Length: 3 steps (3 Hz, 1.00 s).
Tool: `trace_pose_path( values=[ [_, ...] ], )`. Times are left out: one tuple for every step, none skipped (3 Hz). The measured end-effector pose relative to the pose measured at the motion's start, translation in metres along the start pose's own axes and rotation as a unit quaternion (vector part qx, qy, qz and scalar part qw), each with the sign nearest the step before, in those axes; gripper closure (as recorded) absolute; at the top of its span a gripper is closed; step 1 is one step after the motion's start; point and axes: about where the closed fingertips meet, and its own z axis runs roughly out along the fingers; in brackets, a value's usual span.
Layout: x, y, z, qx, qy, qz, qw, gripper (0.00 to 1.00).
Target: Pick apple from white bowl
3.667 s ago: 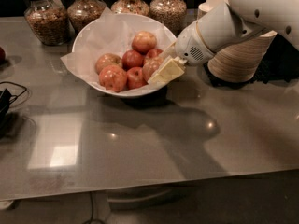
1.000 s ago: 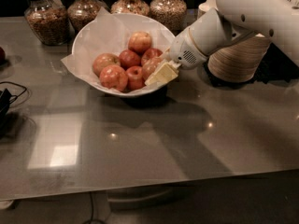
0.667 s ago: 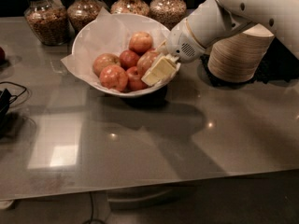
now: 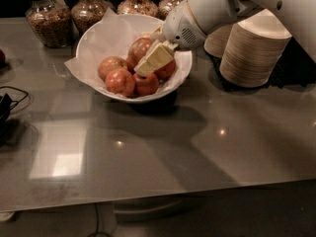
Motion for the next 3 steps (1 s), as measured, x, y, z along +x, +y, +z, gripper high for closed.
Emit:
trace_pose_path(
  values=[
    [-0.032,-0.001,-0.014,-0.014,-0.023,-0.027,0.9993,1.0],
    [-0.075,0.004,-0.046,-0.012,-0.036,-0.069,0.9969,1.0],
    [-0.075,0.004,-0.045,-0.012,-0.036,-0.069,0.9969,1.0]
  ],
)
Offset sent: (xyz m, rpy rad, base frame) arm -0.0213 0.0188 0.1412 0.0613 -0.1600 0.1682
